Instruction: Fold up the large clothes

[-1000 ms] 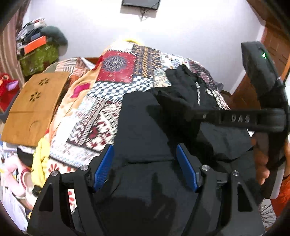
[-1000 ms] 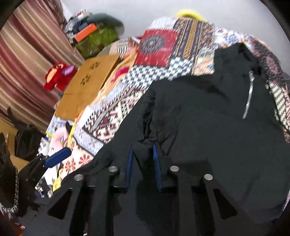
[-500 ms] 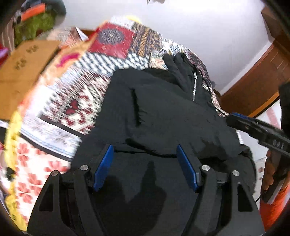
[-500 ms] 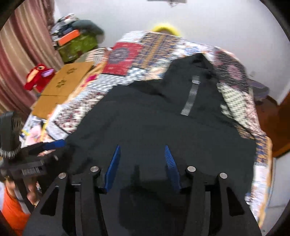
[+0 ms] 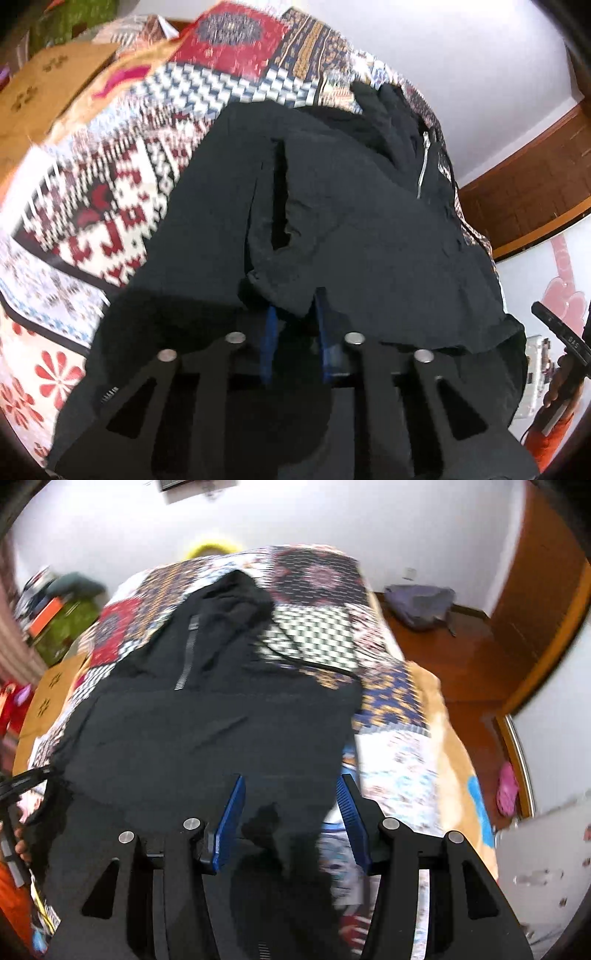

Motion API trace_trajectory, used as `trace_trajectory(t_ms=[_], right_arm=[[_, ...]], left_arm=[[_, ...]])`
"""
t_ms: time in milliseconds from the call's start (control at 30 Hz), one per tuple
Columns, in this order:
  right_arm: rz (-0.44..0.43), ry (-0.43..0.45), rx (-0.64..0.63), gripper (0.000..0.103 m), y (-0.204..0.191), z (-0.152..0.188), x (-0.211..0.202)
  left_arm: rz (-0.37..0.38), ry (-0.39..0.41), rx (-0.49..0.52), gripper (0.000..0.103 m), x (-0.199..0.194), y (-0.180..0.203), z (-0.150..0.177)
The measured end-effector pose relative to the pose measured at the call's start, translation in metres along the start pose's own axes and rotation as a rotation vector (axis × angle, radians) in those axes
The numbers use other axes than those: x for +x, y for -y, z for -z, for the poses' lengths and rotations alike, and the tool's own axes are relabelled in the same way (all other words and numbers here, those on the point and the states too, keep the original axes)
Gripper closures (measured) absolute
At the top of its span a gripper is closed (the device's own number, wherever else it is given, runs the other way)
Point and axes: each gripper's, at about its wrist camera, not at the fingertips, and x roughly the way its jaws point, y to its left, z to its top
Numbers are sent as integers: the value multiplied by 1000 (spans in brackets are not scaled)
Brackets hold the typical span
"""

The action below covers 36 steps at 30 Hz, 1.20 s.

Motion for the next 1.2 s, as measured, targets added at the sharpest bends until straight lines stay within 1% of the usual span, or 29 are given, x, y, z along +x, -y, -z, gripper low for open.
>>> trace_trajectory(t_ms=[67,167,267,333,400,433,467,500,600,700,733,800,833,900,967,1000,1100,1167,1200], right_arm=[[-4,-10,43,55,14,1,2],[-10,-29,71,55,24,5,9],[-26,-68,63,55,19,12,21],[-32,-85,53,55,18,17,26],[-42,-96,43,55,14,20,31],[-41,-99,42,54,13,21,32],[-39,-101,44,51,13,22,33],[-39,-103,44,48,12,23,33],[-34,-111,28,46,10,27,34],[-23,-119,13,45,7,29,36],[-19,-122,11,45,7,29,35],[-12,-127,7,44,6,27,36],[-9,-131,4,44,5,26,36],[2,-136,-6,44,4,23,36],[11,-132,-28,44,0,18,33],[13,-126,-39,44,-2,16,30],[19,-90,-70,44,-8,7,21],[22,-61,-90,44,-12,0,15],[27,-42,-102,44,-14,-6,11]], left_arm=[[-20,45,35,90,-10,9,-4],[-50,139,111,95,-34,29,-13],[-92,243,206,96,-63,53,-21],[-121,289,252,96,-73,62,-27],[-142,314,281,96,-79,66,-30],[-151,309,286,96,-76,64,-32],[-161,298,287,95,-72,62,-32],[-182,273,285,95,-63,57,-32],[-235,192,275,94,-33,37,-25],[-239,88,230,92,-4,14,-14],[-241,60,221,90,3,8,-8],[-242,13,215,86,15,0,1],[-241,3,218,86,17,-1,5],[-258,0,243,84,16,2,11],[-289,-2,273,79,10,7,12],[-310,4,293,76,6,11,12],[-328,37,339,73,-9,22,9],[-320,71,366,66,-24,32,3],[-318,89,376,60,-29,37,-1]])
